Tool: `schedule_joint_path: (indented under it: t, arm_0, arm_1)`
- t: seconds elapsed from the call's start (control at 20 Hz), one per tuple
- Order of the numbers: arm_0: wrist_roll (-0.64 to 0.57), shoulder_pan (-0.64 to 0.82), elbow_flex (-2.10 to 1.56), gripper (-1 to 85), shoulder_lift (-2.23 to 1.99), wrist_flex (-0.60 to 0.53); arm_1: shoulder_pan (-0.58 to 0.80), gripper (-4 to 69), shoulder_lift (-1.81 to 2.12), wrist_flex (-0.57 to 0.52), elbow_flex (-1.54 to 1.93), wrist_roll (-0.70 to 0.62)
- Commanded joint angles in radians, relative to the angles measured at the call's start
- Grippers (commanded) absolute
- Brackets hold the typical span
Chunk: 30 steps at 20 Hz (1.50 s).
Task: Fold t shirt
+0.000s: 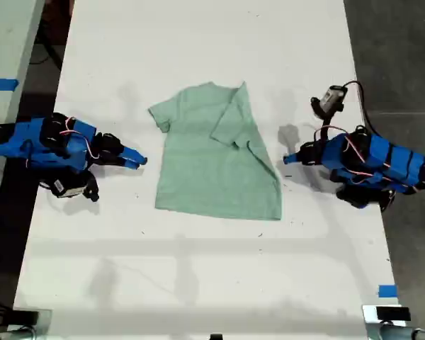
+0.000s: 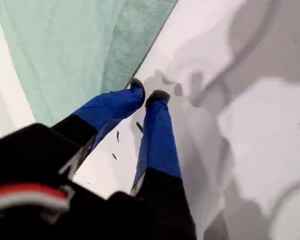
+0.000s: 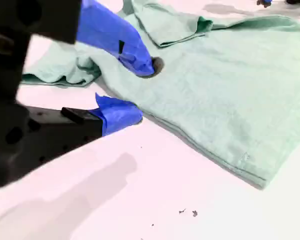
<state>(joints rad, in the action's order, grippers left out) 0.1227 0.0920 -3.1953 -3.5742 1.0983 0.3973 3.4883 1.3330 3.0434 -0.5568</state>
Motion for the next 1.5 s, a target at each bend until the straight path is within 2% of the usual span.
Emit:
schedule_joint_path:
  t: [0.0,0.75,0.8,0.9,0.95,1.05,1.1,1.15,1.25,1.3,1.45]
  arm_0:
    - [-0.009,0.219,-0.012,0.8,-0.011,0.002]
    - [-0.008,0.207,-0.012,-0.1,-0.011,0.002]
    - [0.015,0.198,-0.009,-0.1,-0.011,0.002]
    - [0.14,0.146,0.034,-0.2,-0.012,-0.025]
    - [0.133,0.153,0.06,-0.3,0.002,-0.046]
    - [0.192,0.164,0.31,-0.2,0.414,-0.005]
    - [0.17,0.173,0.522,-0.2,0.724,0.023]
    - [0.107,0.204,0.741,4.0,0.963,0.074]
    - [-0.055,0.333,1.094,18.1,1.252,0.229]
    - [-0.176,0.407,1.175,19.8,1.327,0.238]
    - [-0.394,0.594,1.27,25.4,1.494,0.224]
  arm_1:
    - [0.026,4.4,0.015,0.002,0.063,-0.229]
    - [0.026,4.4,0.015,0.002,0.063,-0.229]
    - [0.026,4.4,0.015,0.002,0.063,-0.229]
    - [0.026,4.4,0.015,0.002,0.063,-0.229]
    - [0.026,4.4,0.015,0.002,0.063,-0.229]
    - [0.026,4.4,0.015,0.002,0.063,-0.229]
    - [0.026,4.4,0.015,0.002,0.063,-0.229]
    - [0.026,4.4,0.015,0.002,0.063,-0.229]
    - [0.026,4.4,0.015,0.002,0.063,-0.229]
    - [0.026,4.4,0.015,0.002,0.063,-0.229]
    - [0.026,4.4,0.015,0.002,0.063,-0.229]
